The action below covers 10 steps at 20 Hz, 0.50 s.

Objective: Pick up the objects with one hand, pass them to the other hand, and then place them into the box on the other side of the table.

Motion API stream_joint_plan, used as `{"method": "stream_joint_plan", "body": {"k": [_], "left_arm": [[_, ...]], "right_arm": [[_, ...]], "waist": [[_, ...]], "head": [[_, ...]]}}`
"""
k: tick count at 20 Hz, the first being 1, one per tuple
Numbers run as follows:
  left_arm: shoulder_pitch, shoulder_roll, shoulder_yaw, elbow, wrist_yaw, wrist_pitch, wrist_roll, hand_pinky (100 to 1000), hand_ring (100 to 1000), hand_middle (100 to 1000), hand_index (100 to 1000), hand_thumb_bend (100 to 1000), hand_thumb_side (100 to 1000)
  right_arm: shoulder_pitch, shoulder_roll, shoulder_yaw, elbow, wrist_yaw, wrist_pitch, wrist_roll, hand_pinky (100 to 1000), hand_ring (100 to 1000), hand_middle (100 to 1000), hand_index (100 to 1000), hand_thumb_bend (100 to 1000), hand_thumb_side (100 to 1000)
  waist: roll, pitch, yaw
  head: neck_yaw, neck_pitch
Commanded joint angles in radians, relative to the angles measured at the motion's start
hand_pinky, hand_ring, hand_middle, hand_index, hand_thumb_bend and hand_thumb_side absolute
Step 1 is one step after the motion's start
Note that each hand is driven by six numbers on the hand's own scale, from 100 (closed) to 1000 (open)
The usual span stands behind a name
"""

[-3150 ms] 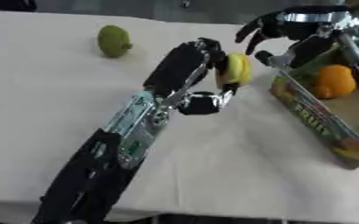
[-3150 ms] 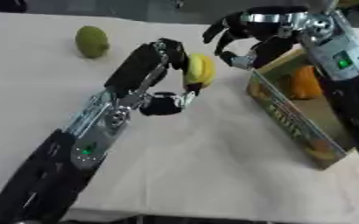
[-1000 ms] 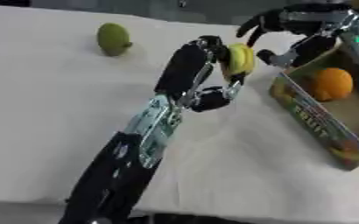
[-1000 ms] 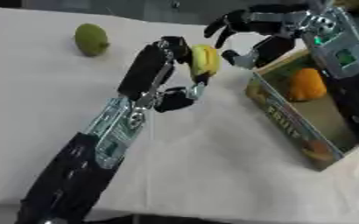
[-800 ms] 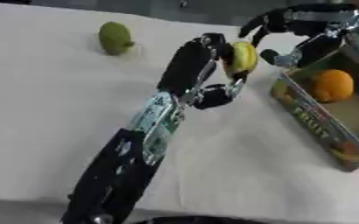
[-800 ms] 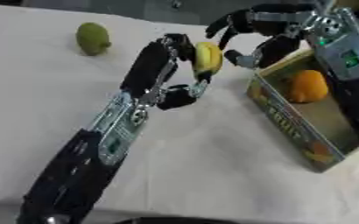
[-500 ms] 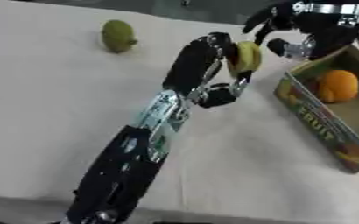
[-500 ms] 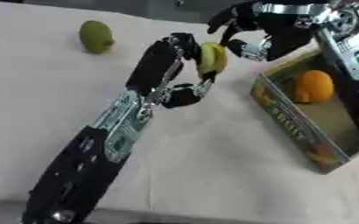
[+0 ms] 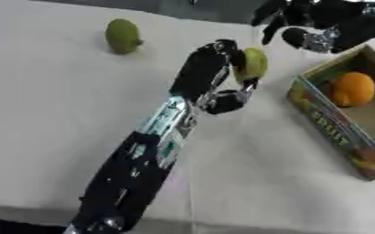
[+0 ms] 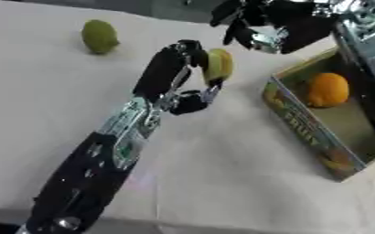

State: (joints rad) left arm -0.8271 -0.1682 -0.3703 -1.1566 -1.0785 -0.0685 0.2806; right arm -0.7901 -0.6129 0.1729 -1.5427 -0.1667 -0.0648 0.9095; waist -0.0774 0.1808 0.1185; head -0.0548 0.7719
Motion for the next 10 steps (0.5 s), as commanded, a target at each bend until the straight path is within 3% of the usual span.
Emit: {"method": "stream_joint_plan", "body": {"k": [1,8,10], "left_arm": [[-0.025,-0.019,0.004,-0.015,-0.007,-0.001,0.015,488,502,465,445,100,235],[-0.032,-0.015,-0.002,-0.053,-0.010,-0.001,0.018,488,502,465,443,100,222],[-0.033,-0.014,-0.006,-0.067,-0.008,-0.003,0.012,488,502,465,442,100,222]], "right_arm": [[-0.008,-0.026,-0.008,0.009,0.032,-0.010,-0.002,916,749,852,913,100,417],[-0.005,-0.023,-0.007,0.065,0.116,-0.088,-0.002,937,784,876,918,100,336],[-0.004,-0.022,-0.009,0.083,0.140,-0.113,-0.002,943,795,880,918,100,349]], "waist": [[-0.010,-0.003,-0.001],[-0.009,-0.002,0.003],[-0.010,-0.002,0.006]], "head": [[-0.006,-0.002],[0.025,-0.002],[0.030,-0.002]]}}
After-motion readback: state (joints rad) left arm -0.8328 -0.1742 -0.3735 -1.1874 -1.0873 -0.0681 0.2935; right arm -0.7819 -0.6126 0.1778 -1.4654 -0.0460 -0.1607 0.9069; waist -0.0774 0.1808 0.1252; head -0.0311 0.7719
